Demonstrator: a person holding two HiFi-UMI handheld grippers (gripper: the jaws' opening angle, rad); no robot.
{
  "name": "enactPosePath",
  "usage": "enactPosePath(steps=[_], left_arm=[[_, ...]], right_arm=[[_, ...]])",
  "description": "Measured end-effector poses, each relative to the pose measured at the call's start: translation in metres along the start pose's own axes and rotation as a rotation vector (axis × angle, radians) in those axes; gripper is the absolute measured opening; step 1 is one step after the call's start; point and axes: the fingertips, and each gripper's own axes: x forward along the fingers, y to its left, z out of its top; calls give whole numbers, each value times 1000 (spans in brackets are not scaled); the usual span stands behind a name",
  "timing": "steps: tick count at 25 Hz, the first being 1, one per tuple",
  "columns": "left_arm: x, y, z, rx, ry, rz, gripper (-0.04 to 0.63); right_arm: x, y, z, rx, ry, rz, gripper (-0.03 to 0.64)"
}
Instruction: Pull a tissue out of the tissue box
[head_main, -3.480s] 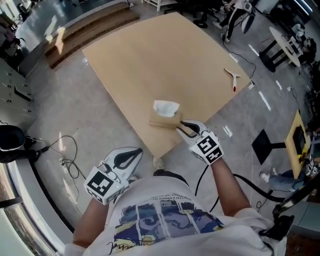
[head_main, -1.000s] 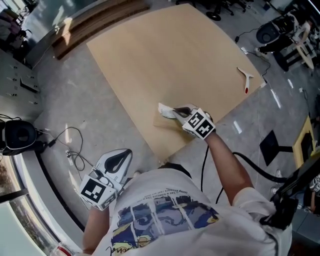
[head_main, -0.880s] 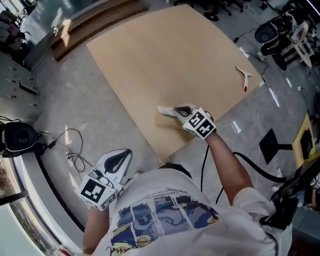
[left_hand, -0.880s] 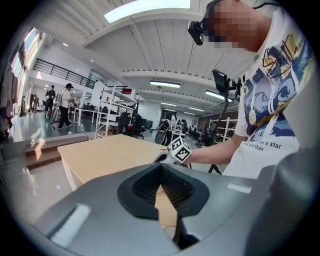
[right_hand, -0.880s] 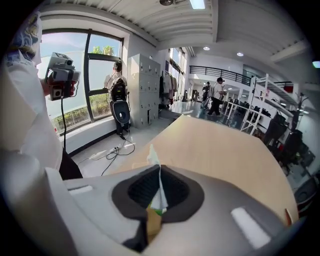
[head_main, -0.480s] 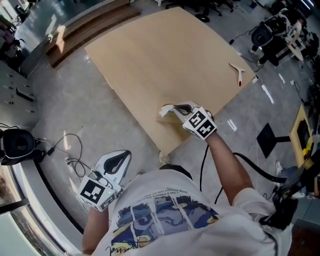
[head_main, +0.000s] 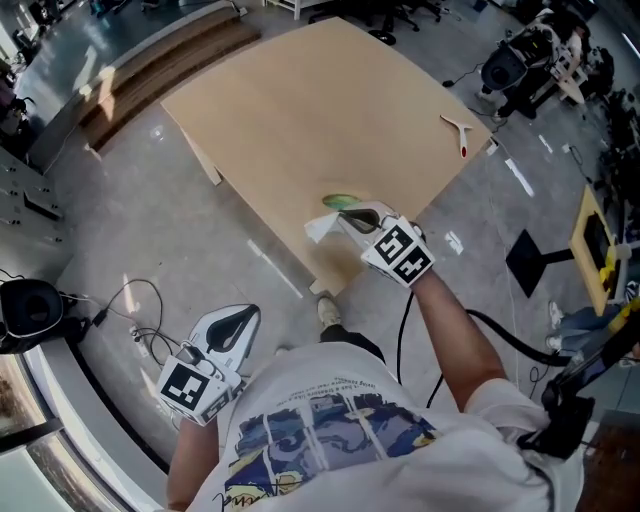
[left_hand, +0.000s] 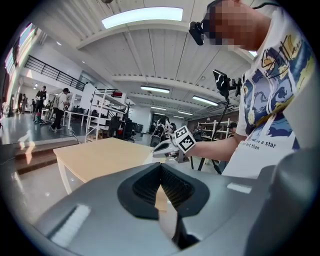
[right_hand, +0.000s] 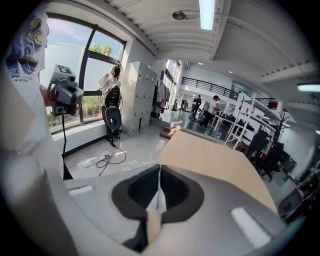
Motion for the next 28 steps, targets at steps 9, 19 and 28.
enactPosePath(steps=[9,19,28], left_arm=[[-26,-15,-12,24,-4,-63,5],[-51,-34,-30,38,0,-142,5],[-65,-51,-46,34,5,-187,5]], right_arm=[[-38,52,33,40,-62,-26,3],[-74,120,60,25,-108,-59,3],[-100,169,61,24,-99,-69,3]])
